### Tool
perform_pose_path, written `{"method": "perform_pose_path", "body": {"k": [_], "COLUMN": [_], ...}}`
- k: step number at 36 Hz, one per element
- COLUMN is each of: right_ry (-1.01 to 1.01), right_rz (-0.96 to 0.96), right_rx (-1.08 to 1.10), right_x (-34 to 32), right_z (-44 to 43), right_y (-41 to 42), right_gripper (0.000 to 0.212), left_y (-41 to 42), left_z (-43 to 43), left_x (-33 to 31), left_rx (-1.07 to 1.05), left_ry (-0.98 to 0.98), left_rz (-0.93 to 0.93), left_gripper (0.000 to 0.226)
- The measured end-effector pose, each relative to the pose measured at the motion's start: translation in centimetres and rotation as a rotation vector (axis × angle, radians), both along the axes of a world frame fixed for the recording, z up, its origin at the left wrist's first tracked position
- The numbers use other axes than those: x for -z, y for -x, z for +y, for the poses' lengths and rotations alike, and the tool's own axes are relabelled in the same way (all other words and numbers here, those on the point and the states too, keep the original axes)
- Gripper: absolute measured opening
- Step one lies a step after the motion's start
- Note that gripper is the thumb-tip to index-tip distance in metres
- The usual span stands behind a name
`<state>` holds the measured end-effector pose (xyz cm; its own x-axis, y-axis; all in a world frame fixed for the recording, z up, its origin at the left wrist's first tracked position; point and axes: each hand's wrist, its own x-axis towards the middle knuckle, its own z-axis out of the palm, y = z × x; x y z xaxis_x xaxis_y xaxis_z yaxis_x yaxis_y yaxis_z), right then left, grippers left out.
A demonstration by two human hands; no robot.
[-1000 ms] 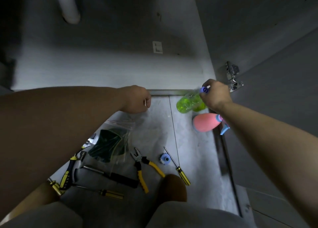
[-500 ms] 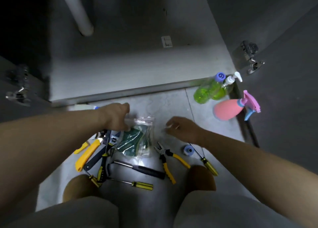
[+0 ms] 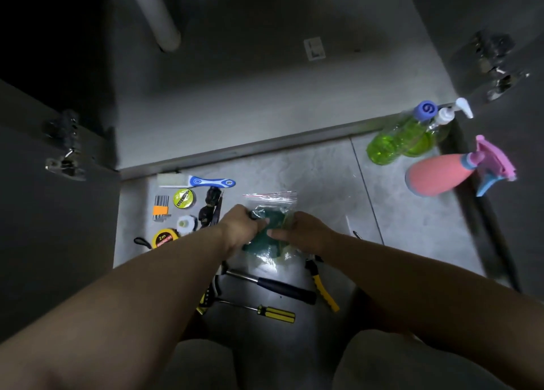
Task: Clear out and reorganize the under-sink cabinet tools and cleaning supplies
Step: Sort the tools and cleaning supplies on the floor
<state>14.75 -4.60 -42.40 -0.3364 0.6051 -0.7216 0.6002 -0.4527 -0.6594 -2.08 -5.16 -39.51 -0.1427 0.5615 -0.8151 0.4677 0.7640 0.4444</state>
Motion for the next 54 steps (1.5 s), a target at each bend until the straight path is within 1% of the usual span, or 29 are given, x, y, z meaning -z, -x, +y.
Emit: {"method": "perform_pose_path", "body": {"k": [2,4,5,6,7,9,11,12,13,14,17,18,20,23,25,27,28,30,32,33,34,36,37,40,42,45,49,51,54], "right_ry": [0.084,0.149,0.169,0.18,0.203,0.234,0.218,0.202,0.195,0.212,0.259,0.251,0.222,0.183,0.129,-0.002,-0.115,-0.348,-0.474,-0.495,-0.489,-0.439,-0.438,-0.509,-0.562,-0.622,-0.555,-0.553,-0.551], "right_rz": [0.138,0.204,0.183,0.162,0.17,0.226,0.314,0.371,0.43,0.498,0.738,0.802,0.892,0.994,0.955,0.843,0.767,0.627,0.617,0.666,0.732,0.827,0.829,0.79,0.756,0.734,0.804,0.799,0.797], "right_rx": [0.127,0.235,0.265,0.287,0.298,0.315,0.3,0.307,0.339,0.39,0.436,0.422,0.385,0.37,0.418,0.496,0.534,0.601,0.65,0.654,0.638,0.551,0.501,0.444,0.478,0.522,0.447,0.442,0.461], "right_x": [-1.0,-2.4,-3.2,-4.3,-5.6,-8.6,-12.5,-14.3,-16.4,-18.4,-25.0,-27.0,-30.8,-35.1,-37.0,-38.3,-38.5,-38.9,-39.0,-39.0,-38.9,-38.9,-39.0,-39.3,-39.3,-39.2,-39.4,-39.2,-39.1], "right_z": [-0.1,-0.1,-0.1,-0.1,0.0,0.6,1.3,1.7,2.1,2.5,3.1,3.1,2.7,1.7,0.4,-1.0,-1.6,-2.6,-3.8,-4.3,-4.8,-5.7,-6.0,-6.2,-5.9,-5.3,-5.3,-5.2,-5.2], "right_y": [-0.2,-0.5,-0.8,-1.0,-1.3,-2.2,-3.0,-3.5,-3.9,-4.4,-5.2,-5.4,-5.2,-4.5,-3.5,-2.3,-1.9,-1.3,-1.1,-1.1,-1.2,-1.3,-1.3,-1.5,-1.7,-2.2,-2.2,-2.3,-2.3], "right_gripper": [0.003,0.036,0.051,0.06,0.061,0.051,0.027,0.023,0.027,0.033,0.04,0.043,0.053,0.055,0.045,0.036,0.029,0.017,0.014,0.014,0.02,0.039,0.045,0.039,0.035,0.035,0.026,0.027,0.029], "left_y": [0.1,0.4,0.6,0.7,0.8,0.9,1.0,1.1,1.3,1.4,0.6,0.2,-0.3,-0.7,-0.7,-0.8,-0.8,-0.9,-1.1,-1.3,-1.5,-1.9,-2.2,-2.6,-2.6,-2.8,-3.3,-3.6,-4.0], "left_z": [0.5,1.1,1.4,1.6,1.9,2.3,2.8,3.0,3.3,3.4,2.9,2.4,1.4,-0.3,-1.7,-2.8,-3.3,-4.0,-4.5,-4.6,-4.6,-4.4,-4.3,-4.0,-3.8,-3.5,-3.5,-3.6,-3.7], "left_x": [-0.3,-1.4,-2.1,-3.1,-4.1,-7.1,-10.8,-12.6,-14.4,-16.4,-22.5,-24.3,-27.7,-31.9,-34.0,-35.2,-35.4,-35.2,-34.8,-34.7,-34.7,-34.6,-34.6,-34.3,-34.3,-34.3,-34.0,-33.7,-33.4], "left_rx": [-0.046,-0.038,-0.017,0.007,0.028,0.045,0.039,0.027,-0.005,-0.044,-0.156,-0.199,-0.269,-0.257,-0.227,-0.223,-0.226,-0.249,-0.291,-0.317,-0.339,-0.352,-0.349,-0.368,-0.353,-0.291,-0.234,-0.202,-0.183], "left_ry": [-0.002,0.025,0.047,0.064,0.068,0.059,0.029,-0.006,-0.044,-0.088,-0.298,-0.383,-0.509,-0.525,-0.54,-0.57,-0.59,-0.639,-0.682,-0.699,-0.719,-0.776,-0.802,-0.835,-0.853,-0.886,-0.882,-0.875,-0.862], "left_rz": [-0.049,-0.115,-0.144,-0.178,-0.214,-0.291,-0.388,-0.427,-0.461,-0.501,-0.585,-0.588,-0.599,-0.711,-0.827,-0.903,-0.91,-0.88,-0.805,-0.769,-0.74,-0.675,-0.64,-0.626,-0.649,-0.652,-0.621,-0.583,-0.597], "left_gripper": [0.02,0.029,0.032,0.034,0.035,0.036,0.038,0.043,0.049,0.049,0.026,0.032,0.054,0.072,0.06,0.049,0.049,0.058,0.068,0.071,0.072,0.072,0.072,0.07,0.067,0.064,0.057,0.054,0.049]}}
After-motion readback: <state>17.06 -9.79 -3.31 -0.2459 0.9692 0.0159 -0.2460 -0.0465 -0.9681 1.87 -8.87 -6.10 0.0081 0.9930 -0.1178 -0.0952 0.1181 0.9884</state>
